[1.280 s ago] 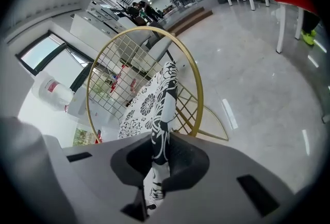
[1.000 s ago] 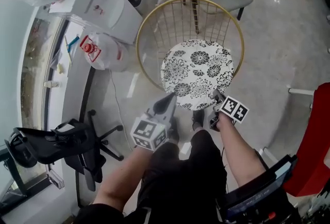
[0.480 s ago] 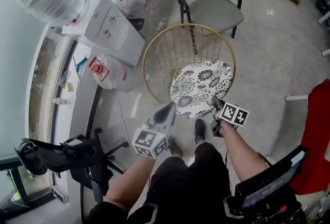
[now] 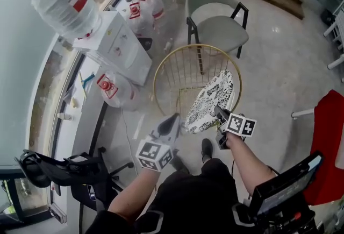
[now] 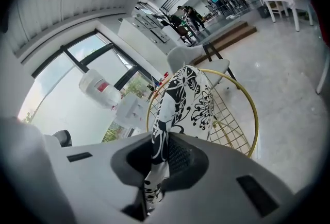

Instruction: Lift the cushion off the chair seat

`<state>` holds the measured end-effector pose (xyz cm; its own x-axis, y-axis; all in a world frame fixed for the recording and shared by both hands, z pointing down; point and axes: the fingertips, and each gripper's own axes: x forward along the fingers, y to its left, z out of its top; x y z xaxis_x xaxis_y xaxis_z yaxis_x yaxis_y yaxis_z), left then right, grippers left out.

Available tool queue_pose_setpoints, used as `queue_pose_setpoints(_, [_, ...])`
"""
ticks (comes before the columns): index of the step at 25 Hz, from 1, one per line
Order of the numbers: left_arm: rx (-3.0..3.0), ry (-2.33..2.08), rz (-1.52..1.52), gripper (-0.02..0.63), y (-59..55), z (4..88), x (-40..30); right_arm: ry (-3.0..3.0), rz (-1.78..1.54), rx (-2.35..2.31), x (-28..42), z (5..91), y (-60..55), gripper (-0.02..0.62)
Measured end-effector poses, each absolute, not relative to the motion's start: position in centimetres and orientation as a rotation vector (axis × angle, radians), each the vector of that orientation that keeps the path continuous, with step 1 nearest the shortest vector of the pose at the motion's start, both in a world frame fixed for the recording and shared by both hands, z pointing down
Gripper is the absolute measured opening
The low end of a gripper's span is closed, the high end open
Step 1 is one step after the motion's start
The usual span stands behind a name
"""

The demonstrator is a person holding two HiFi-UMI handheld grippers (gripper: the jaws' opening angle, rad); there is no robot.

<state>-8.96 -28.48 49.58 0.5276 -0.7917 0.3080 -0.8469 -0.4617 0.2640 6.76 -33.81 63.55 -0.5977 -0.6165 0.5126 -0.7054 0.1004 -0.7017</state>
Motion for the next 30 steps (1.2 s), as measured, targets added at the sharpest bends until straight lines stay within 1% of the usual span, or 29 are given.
queue_pose_setpoints(9, [2.444, -1.374, 0.148, 0.008, -27.1, 45.9, -11.1, -2.328, 1.495, 1.348, 5.5, 58.4, -33.0, 0.028])
queue_pose_setpoints(16, [2.513, -1.370, 0.094, 0.008, -26.3, 42.5, -11.0, -2.443, 1.456, 1.302, 5.1, 52.6, -32.3, 0.028])
queue_pose_setpoints(19, [2.543, -1.421, 0.108, 0.008, -26.3, 41.1, -11.2, -2.512, 1.390, 1.298, 5.2, 49.6, -32.0, 0.028])
queue_pose_setpoints(23, [2.550, -1.425, 0.054, 0.008, -26.3, 39.0, -11.2, -2.613, 1.275, 1.305, 5.2, 45.8, -32.3, 0.028])
queue_pose_setpoints(30, [2.545, -1.469, -0.025, 0.008, -25.4, 35.7, -12.4, -2.738, 0.944, 1.316, 4.6, 39.6, -31.2, 0.028])
